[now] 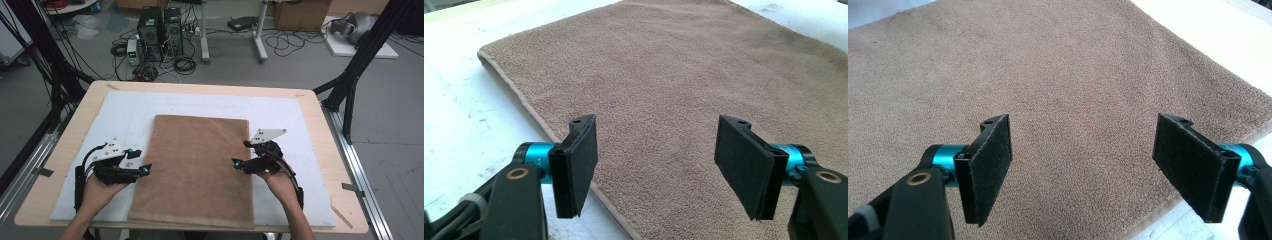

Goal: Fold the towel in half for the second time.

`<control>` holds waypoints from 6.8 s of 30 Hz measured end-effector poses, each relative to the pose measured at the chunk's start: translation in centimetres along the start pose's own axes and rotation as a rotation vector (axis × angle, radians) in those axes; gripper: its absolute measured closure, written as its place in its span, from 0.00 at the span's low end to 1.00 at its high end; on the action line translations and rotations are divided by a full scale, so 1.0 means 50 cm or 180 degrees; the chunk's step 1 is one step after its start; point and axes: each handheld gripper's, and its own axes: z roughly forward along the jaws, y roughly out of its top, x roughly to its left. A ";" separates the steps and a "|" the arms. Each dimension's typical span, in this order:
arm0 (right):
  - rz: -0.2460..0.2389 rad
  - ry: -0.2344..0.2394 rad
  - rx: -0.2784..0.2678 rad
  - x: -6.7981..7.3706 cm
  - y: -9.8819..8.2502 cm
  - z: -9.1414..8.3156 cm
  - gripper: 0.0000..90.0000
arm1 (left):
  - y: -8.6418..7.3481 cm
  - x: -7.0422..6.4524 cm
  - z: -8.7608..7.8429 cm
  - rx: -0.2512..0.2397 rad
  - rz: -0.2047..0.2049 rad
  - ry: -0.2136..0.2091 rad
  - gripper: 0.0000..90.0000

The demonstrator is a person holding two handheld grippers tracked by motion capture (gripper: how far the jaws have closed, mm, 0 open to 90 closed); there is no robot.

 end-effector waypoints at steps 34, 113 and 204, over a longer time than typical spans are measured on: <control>0.0397 -0.0628 0.0198 -0.168 0.001 0.086 0.30 | 0.054 0.158 0.166 0.0221 -0.0394 0.0633 0.53; 0.0388 0.0056 0.0158 -0.028 -0.041 -0.058 0.53 | -0.003 0.038 -0.040 0.0201 -0.0103 0.0110 0.60; -0.0324 0.0711 0.0099 0.131 -0.031 -0.087 0.62 | 0.001 -0.076 -0.124 0.0088 0.0485 -0.0197 0.64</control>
